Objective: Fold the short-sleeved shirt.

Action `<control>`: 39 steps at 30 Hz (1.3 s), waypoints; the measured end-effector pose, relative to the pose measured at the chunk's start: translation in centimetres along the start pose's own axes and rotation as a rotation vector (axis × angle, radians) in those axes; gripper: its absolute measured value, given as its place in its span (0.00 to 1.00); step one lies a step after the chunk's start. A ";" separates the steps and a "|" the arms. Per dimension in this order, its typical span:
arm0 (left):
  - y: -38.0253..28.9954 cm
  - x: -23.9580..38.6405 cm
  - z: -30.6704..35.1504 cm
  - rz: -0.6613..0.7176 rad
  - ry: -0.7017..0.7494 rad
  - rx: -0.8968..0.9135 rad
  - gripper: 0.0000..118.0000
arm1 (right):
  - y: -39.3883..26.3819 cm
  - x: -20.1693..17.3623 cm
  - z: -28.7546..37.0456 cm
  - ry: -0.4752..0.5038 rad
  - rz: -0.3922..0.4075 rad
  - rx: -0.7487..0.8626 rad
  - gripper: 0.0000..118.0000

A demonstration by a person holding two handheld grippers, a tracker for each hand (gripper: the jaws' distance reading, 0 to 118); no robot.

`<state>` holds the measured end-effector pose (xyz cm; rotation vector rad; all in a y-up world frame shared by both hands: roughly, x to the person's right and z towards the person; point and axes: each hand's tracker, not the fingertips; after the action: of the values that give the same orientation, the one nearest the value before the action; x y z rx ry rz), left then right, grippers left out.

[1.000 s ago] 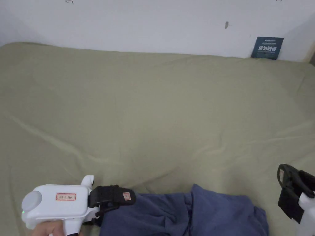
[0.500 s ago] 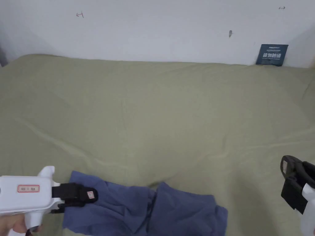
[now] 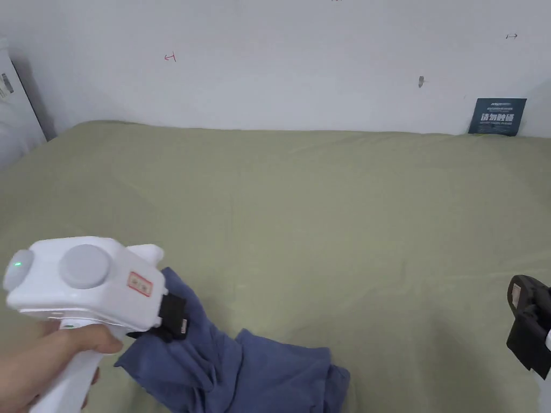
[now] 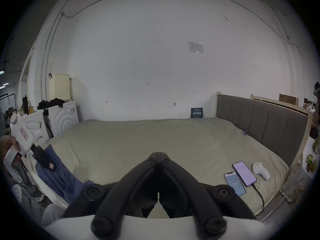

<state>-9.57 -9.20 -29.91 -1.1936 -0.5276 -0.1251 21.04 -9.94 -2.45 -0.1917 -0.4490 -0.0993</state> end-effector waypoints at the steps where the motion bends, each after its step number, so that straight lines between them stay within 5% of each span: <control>1: -0.1 1.8 -0.4 -0.031 0.023 -0.016 0.12 | 0.0 0.4 0.1 -0.003 -0.008 0.004 0.01; 7: -1.2 9.4 -4.9 -0.150 0.098 -0.004 0.13 | 0.0 1.8 0.6 -0.026 -0.035 0.005 0.01; 8: -1.5 10.6 -5.9 -0.180 0.090 -0.005 0.24 | 0.0 2.0 0.6 -0.032 -0.036 0.002 0.01; 10: -2.2 13.1 -7.7 -0.214 0.045 0.013 0.82 | -0.1 2.4 0.8 -0.040 -0.045 -0.007 0.01; 11: -2.5 14.0 -8.9 -0.251 0.013 -0.002 1.00 | -0.2 2.6 0.9 -0.044 -0.048 -0.014 0.01; 18: -1.8 12.4 -7.2 -0.099 -0.240 -0.006 0.90 | -0.9 3.8 1.5 -0.082 -0.053 -0.037 0.01; 19: -1.5 11.5 -6.7 -0.081 -0.247 -0.002 0.81 | -1.0 3.9 1.4 -0.088 -0.061 -0.040 0.01; 21: -1.6 9.2 -6.1 -0.029 -0.317 0.049 0.23 | -1.2 3.9 1.2 -0.081 -0.079 -0.048 0.01; 22: -2.0 8.5 -6.5 0.014 -0.359 0.056 0.01 | -1.4 3.7 1.0 -0.081 -0.082 -0.052 0.01; 29: -7.1 6.2 -17.4 0.020 -0.614 -0.177 0.01 | -2.9 2.4 0.6 -0.046 -0.069 -0.119 0.01; 33: -7.8 5.3 -19.5 0.080 -0.660 -0.150 0.00 | -3.8 1.9 0.2 0.002 -0.084 -0.194 0.01; 39: -5.0 3.8 -12.4 -0.035 -0.622 -0.063 0.00 | -5.7 -1.3 -3.0 0.300 -0.187 -0.373 0.01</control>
<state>-4.04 -21.67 -27.20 -1.2805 -1.0941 0.2103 20.35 -16.07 -4.78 -0.4938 -0.1441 -0.3917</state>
